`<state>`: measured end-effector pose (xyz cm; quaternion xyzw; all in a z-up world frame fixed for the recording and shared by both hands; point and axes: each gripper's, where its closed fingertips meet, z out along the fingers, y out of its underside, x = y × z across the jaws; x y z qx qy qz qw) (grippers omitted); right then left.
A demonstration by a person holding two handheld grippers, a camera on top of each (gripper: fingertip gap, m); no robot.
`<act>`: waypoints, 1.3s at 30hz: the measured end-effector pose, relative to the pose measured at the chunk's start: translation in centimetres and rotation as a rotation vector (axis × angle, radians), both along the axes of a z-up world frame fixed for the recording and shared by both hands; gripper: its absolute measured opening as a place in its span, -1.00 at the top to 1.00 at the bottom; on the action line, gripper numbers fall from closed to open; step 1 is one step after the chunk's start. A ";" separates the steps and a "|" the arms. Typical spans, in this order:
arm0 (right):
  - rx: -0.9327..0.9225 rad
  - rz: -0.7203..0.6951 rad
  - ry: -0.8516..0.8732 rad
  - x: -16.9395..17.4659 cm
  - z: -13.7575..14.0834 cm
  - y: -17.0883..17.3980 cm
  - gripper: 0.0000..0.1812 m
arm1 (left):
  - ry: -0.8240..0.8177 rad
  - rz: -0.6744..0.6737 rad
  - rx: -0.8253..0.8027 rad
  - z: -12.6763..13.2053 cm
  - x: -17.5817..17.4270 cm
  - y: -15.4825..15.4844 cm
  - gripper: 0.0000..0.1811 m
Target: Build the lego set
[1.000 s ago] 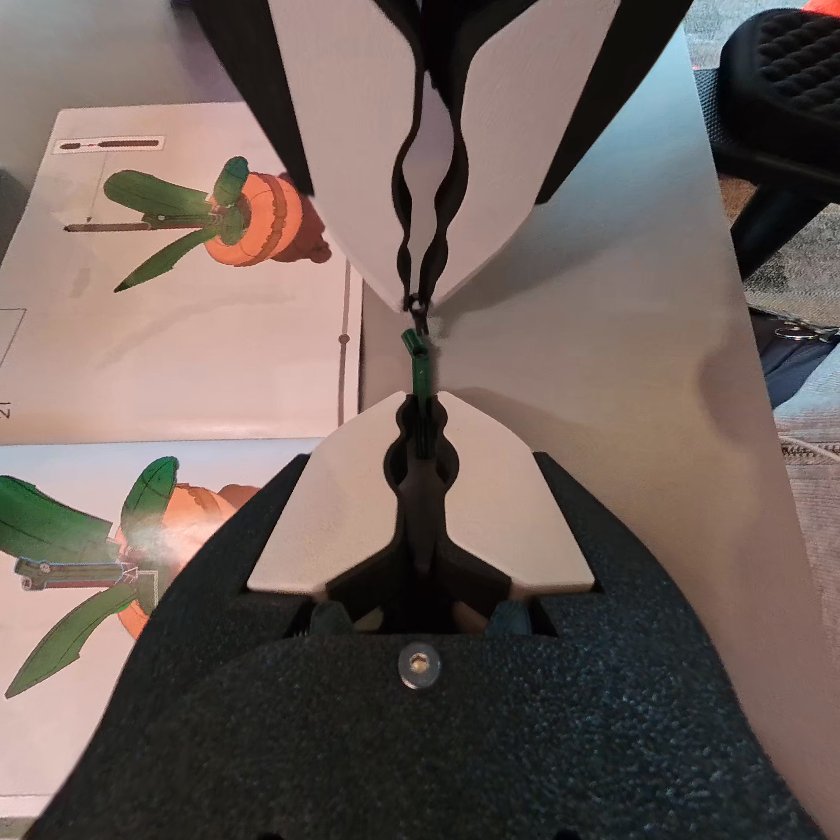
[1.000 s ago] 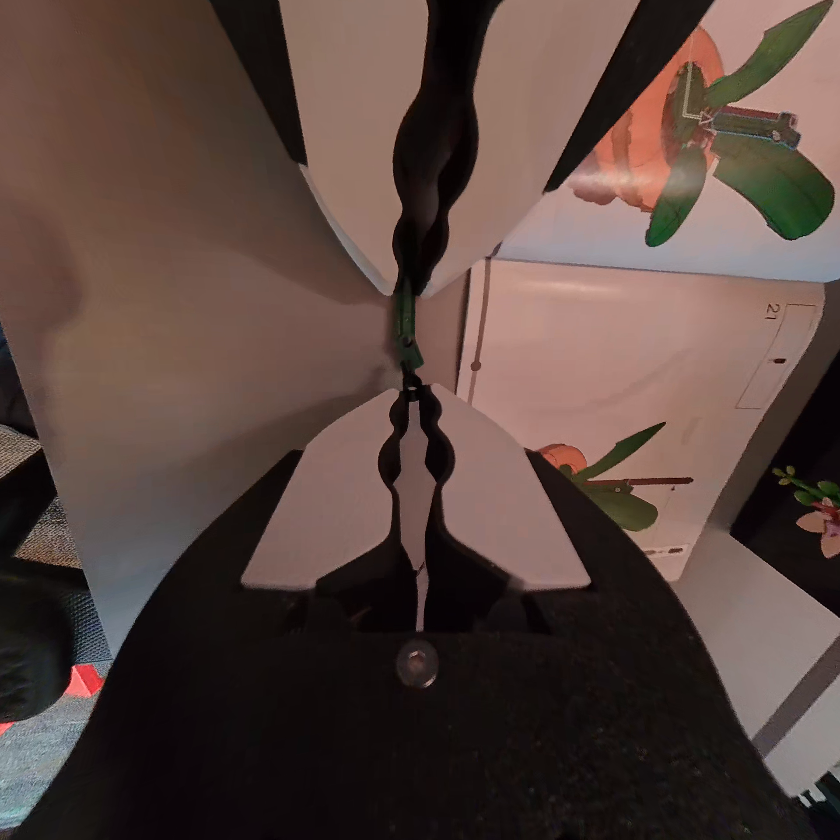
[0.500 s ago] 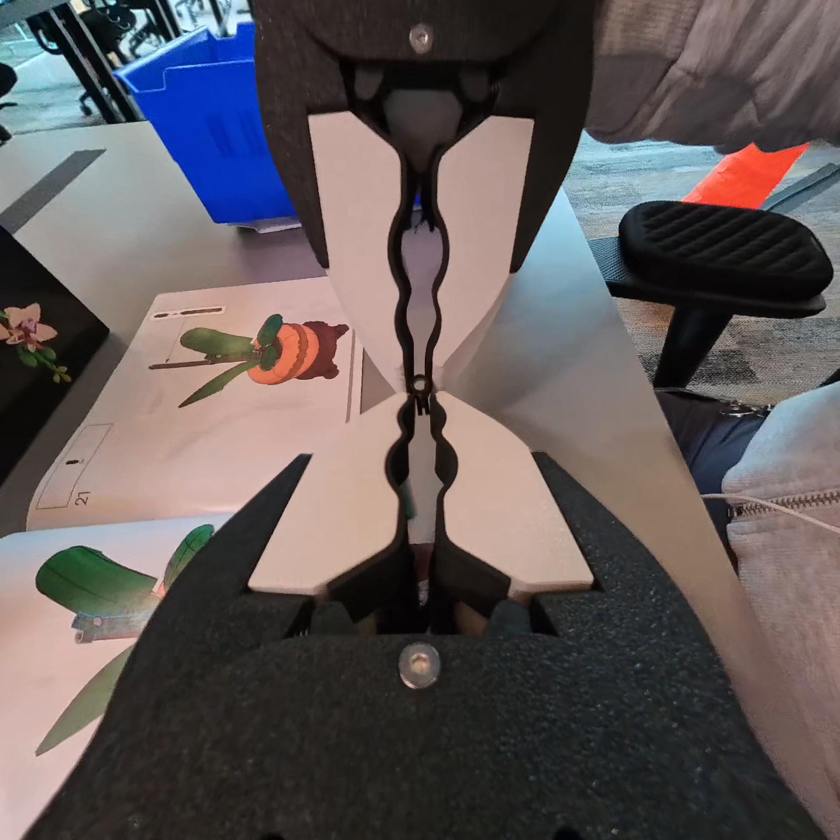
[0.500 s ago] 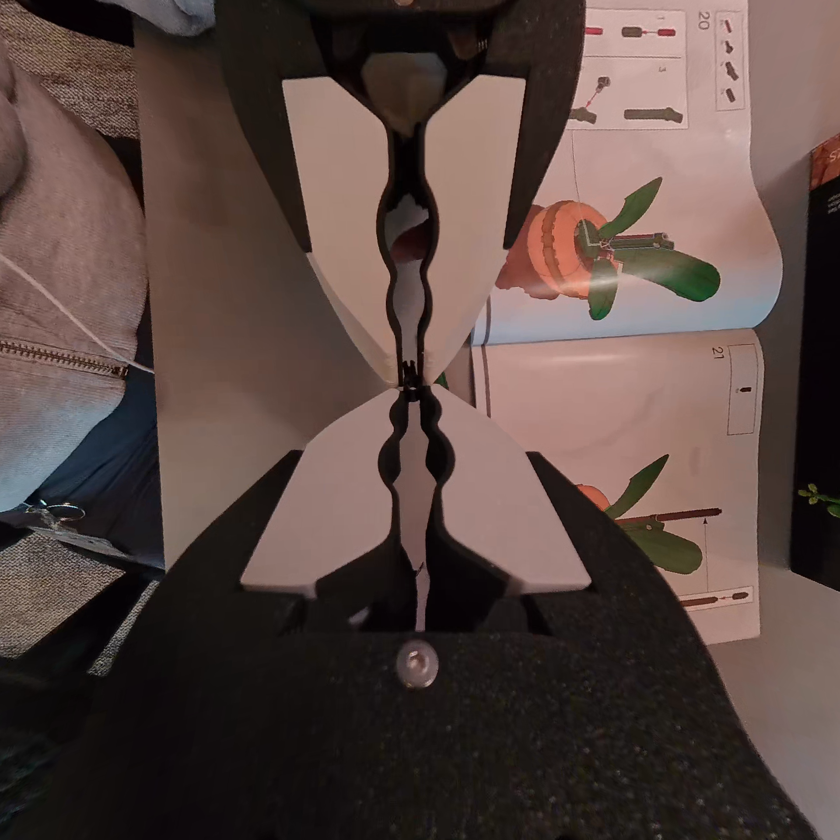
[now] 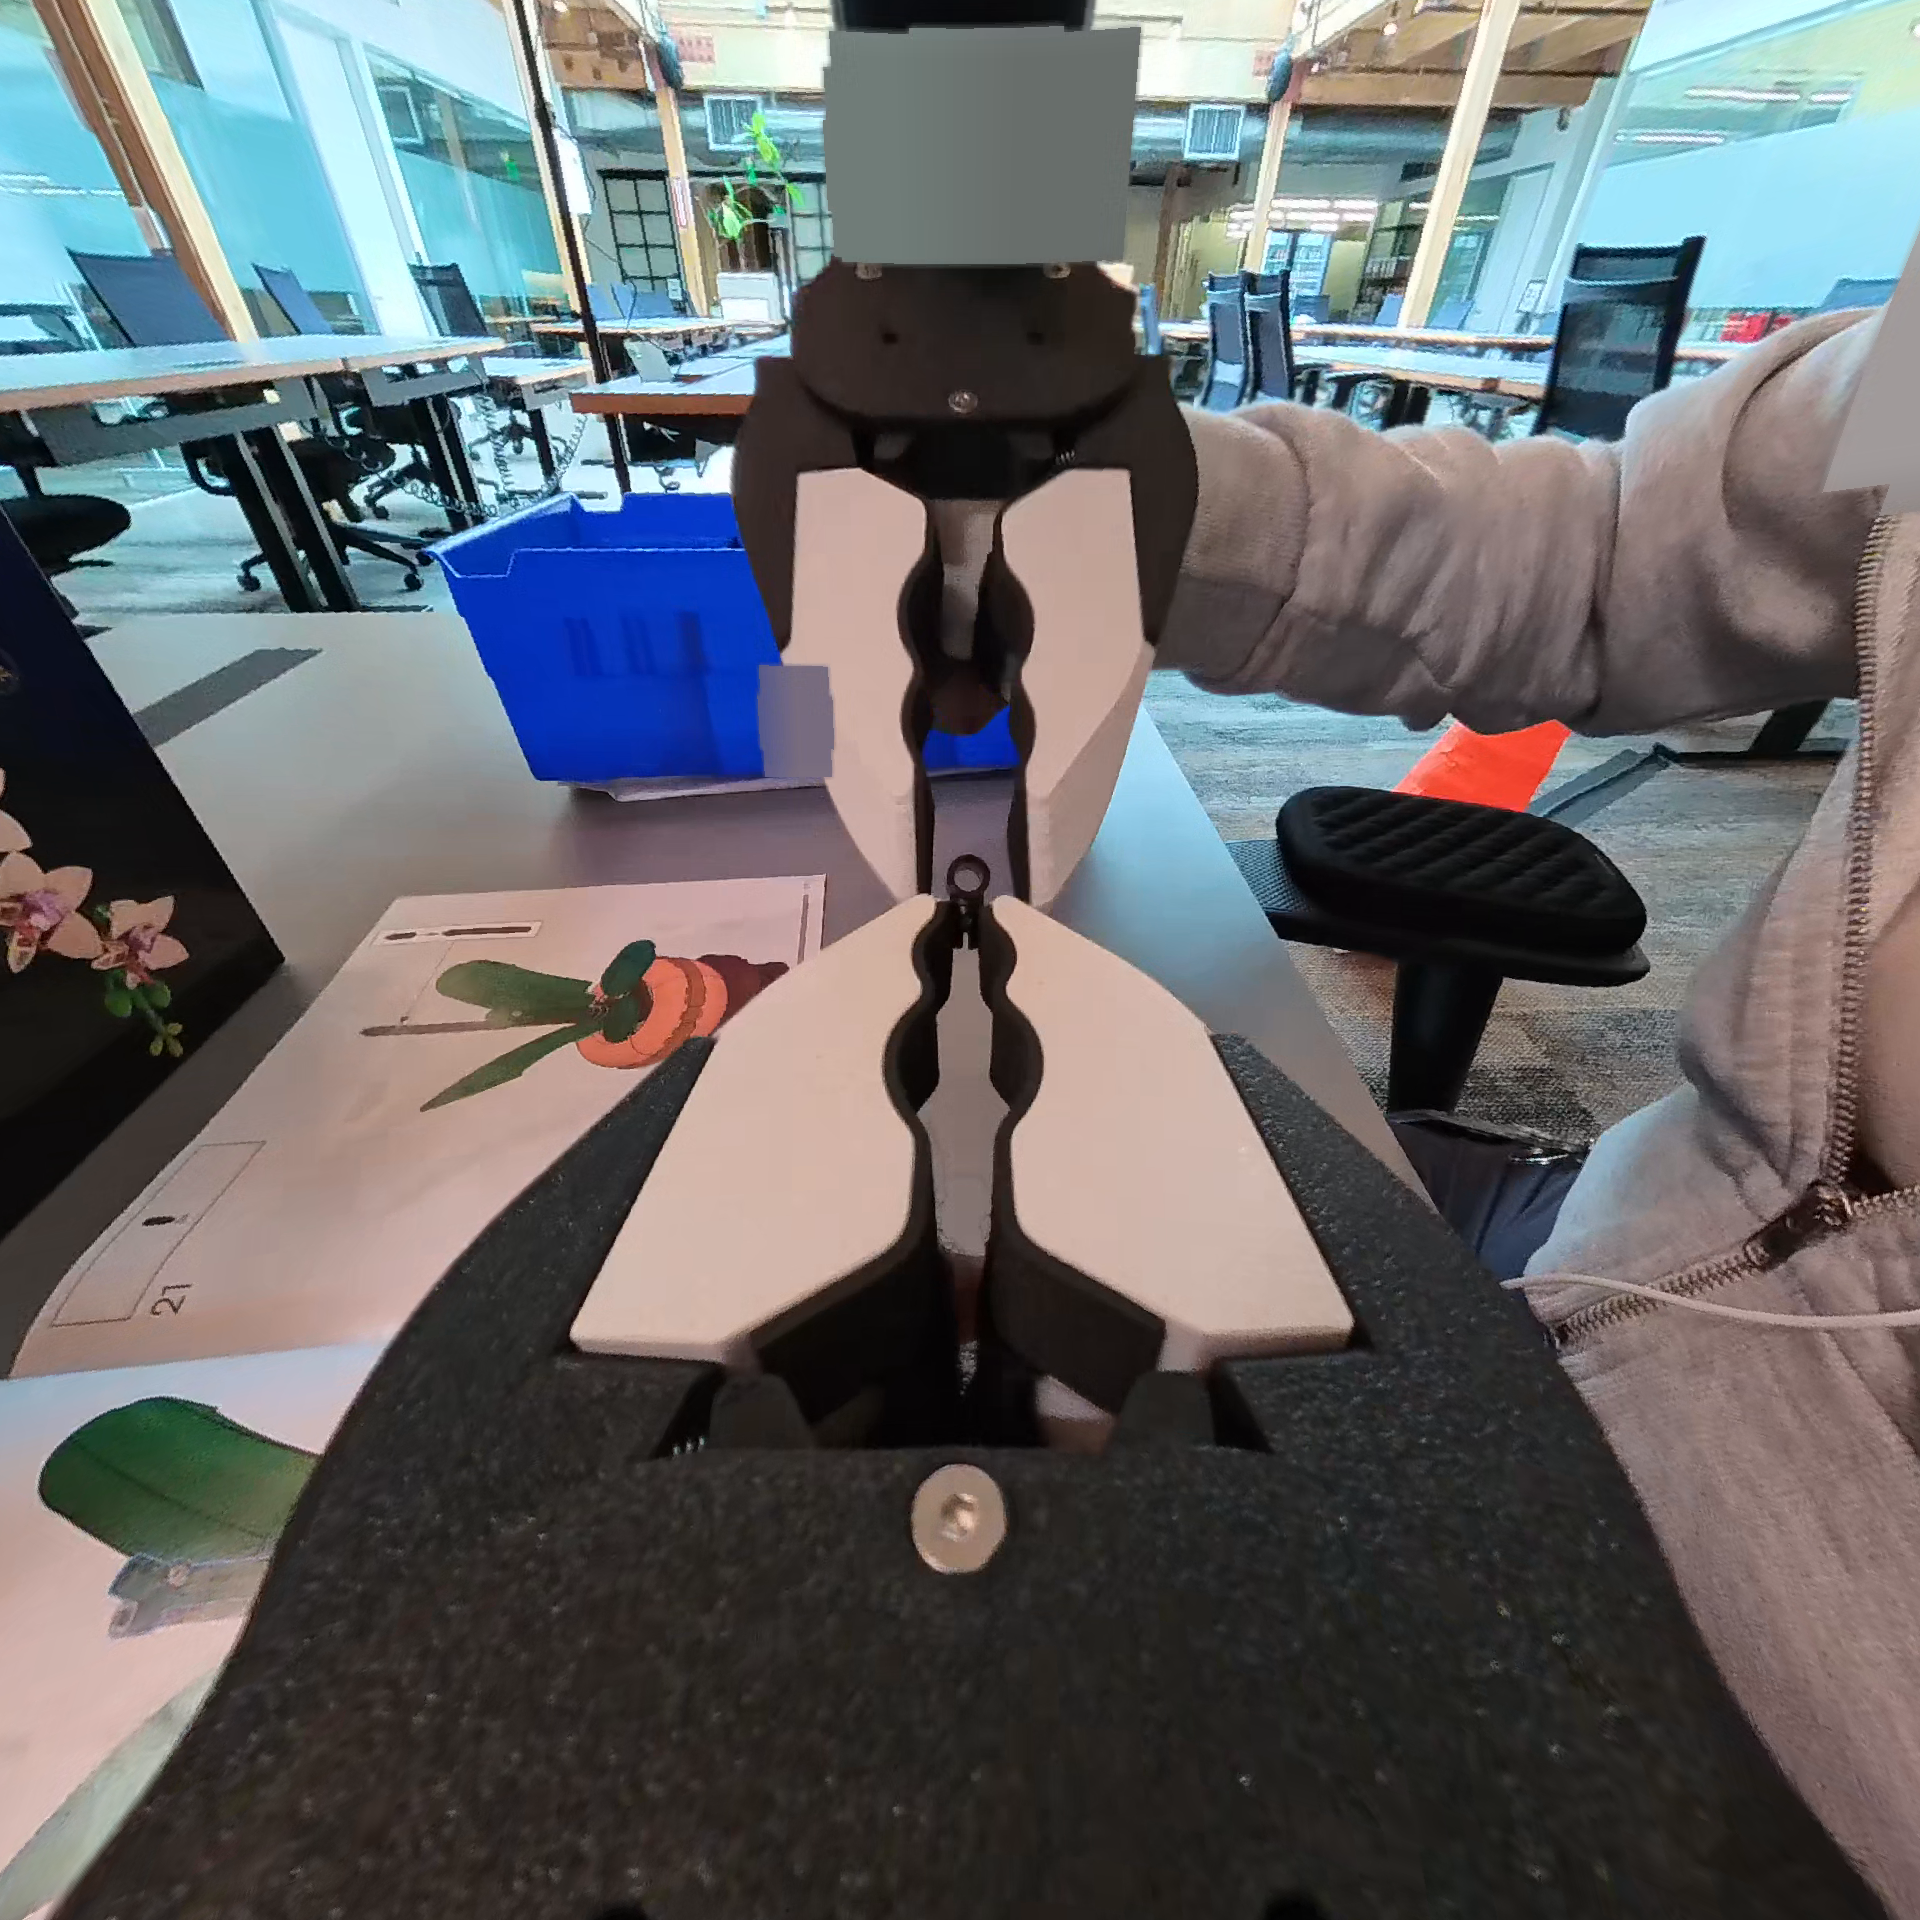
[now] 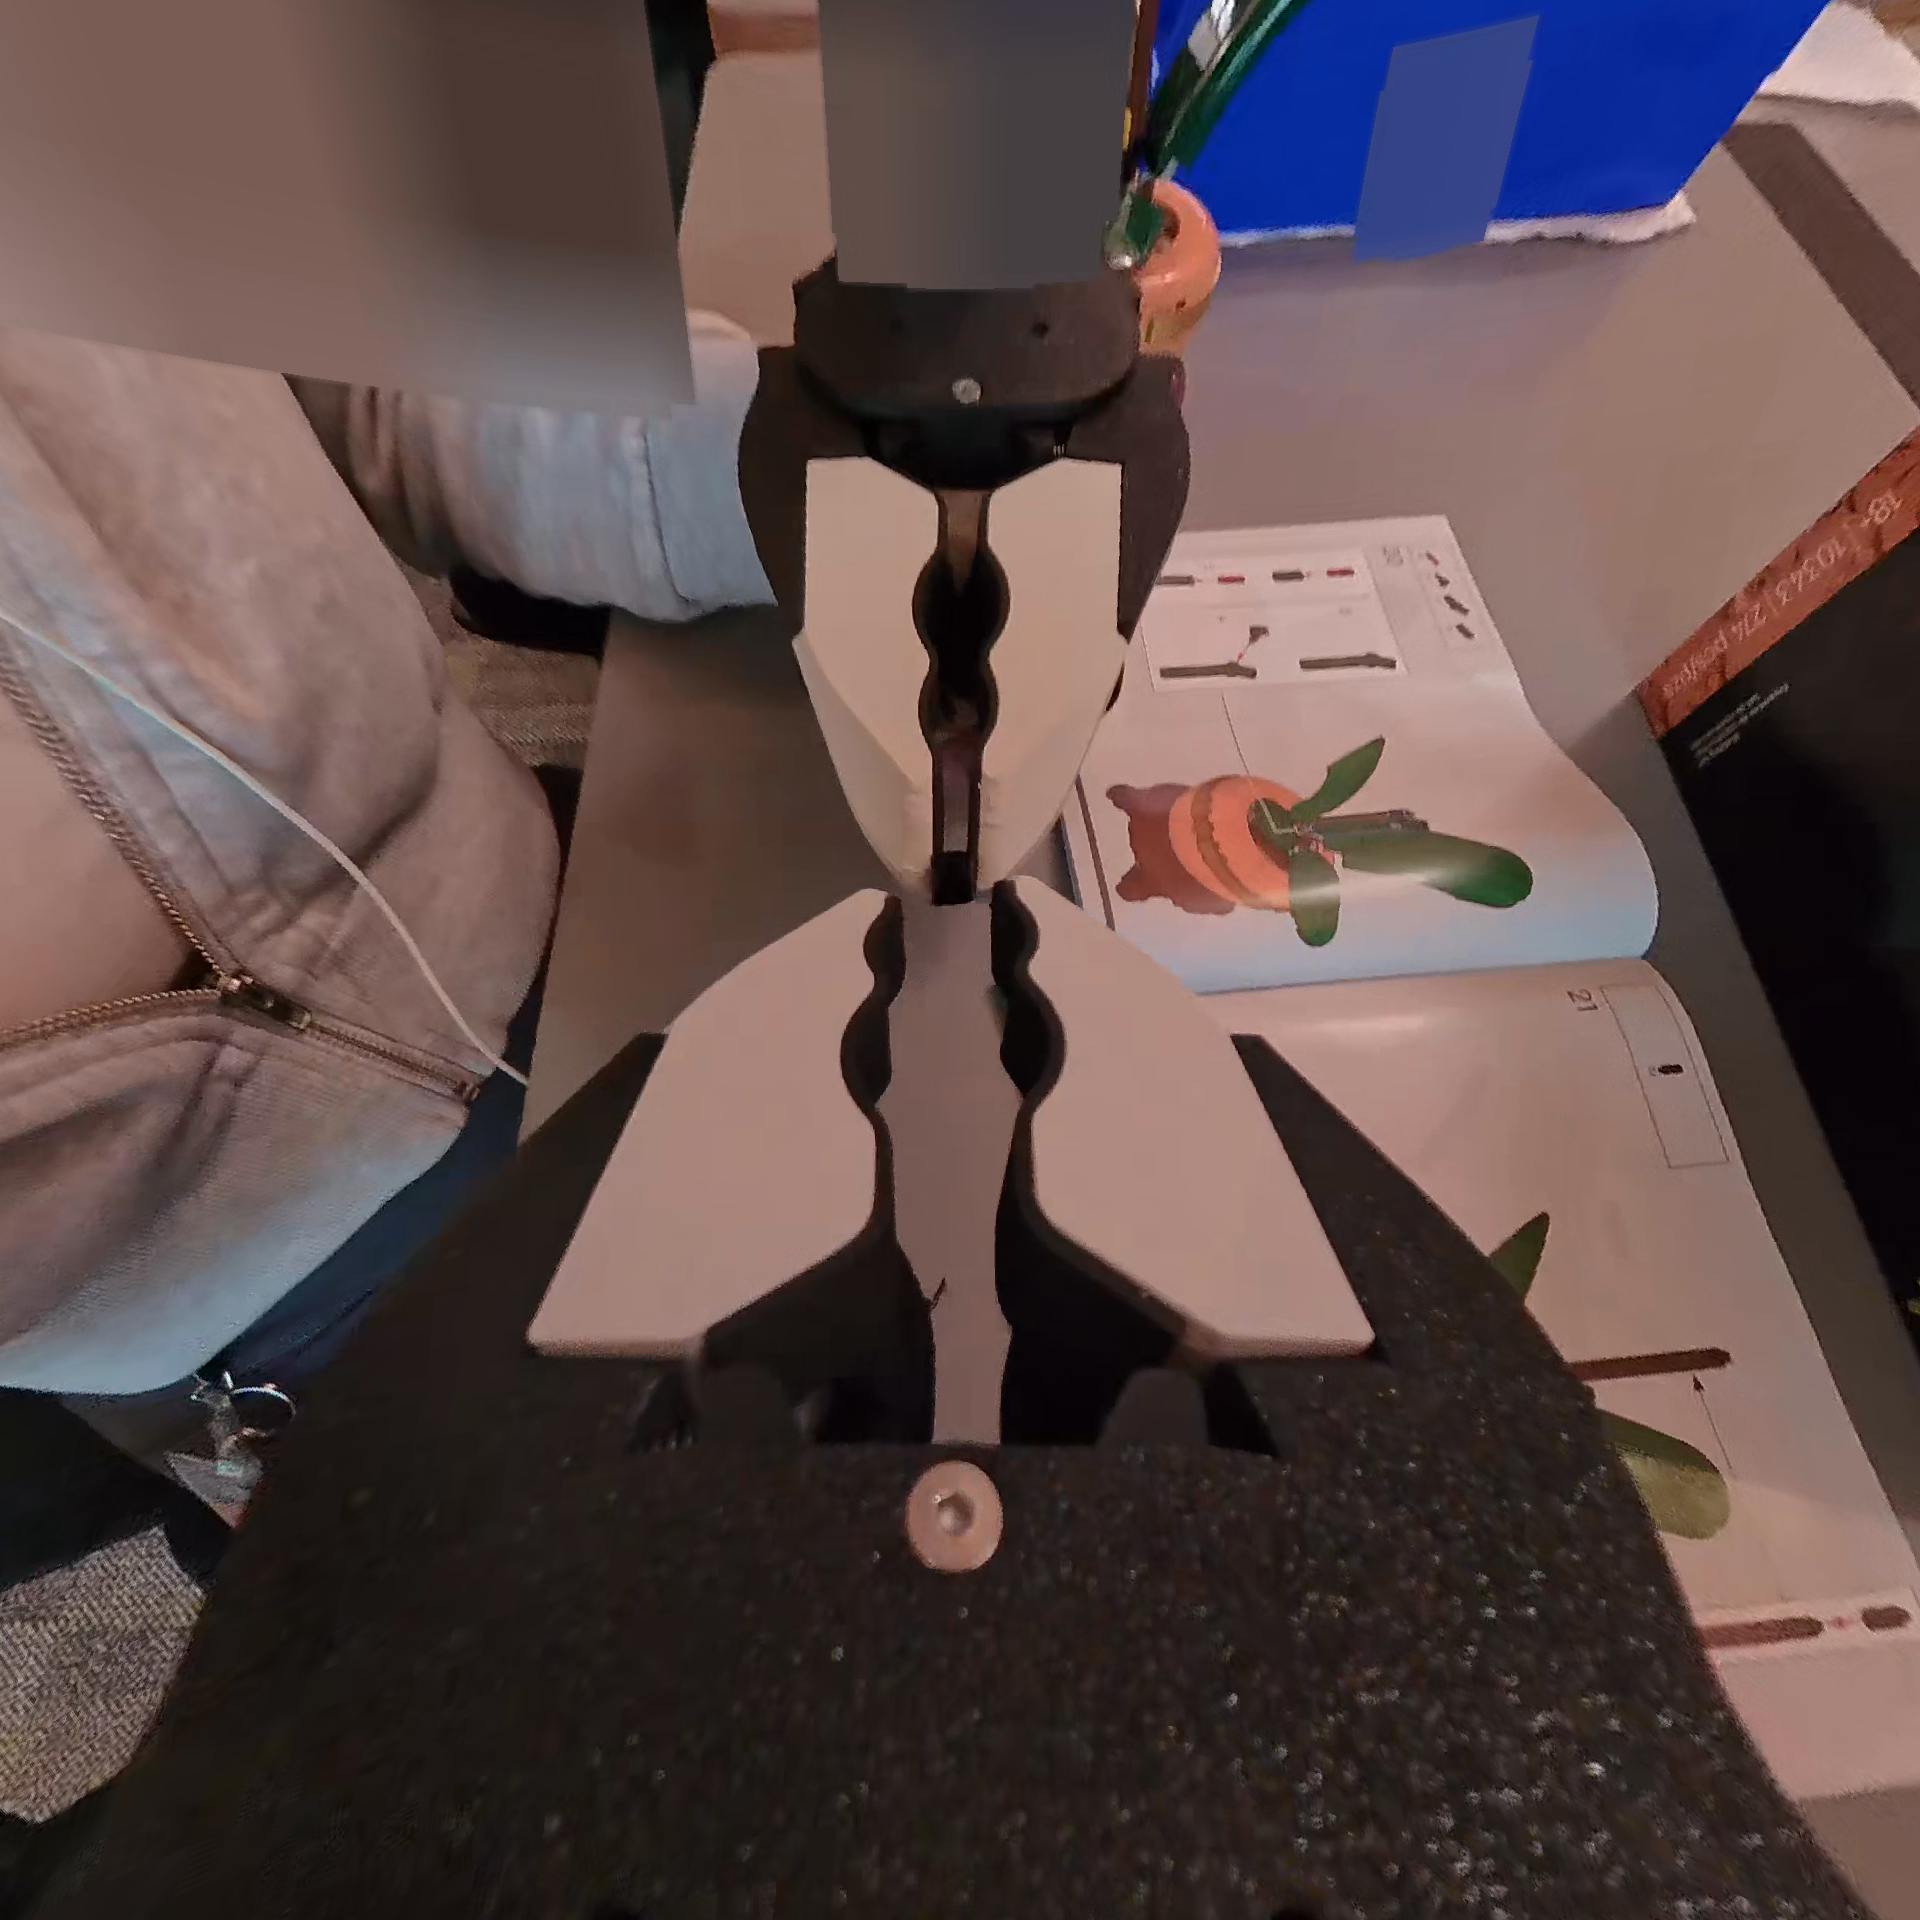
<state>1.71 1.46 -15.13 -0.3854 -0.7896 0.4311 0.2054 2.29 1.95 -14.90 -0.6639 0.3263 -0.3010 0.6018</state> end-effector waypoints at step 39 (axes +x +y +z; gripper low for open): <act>0.594 0.209 -0.514 -0.1 -9.2 3.6 0.94 | 0.499 0.129 -0.365 -10.2 -2.2 0.3 0.87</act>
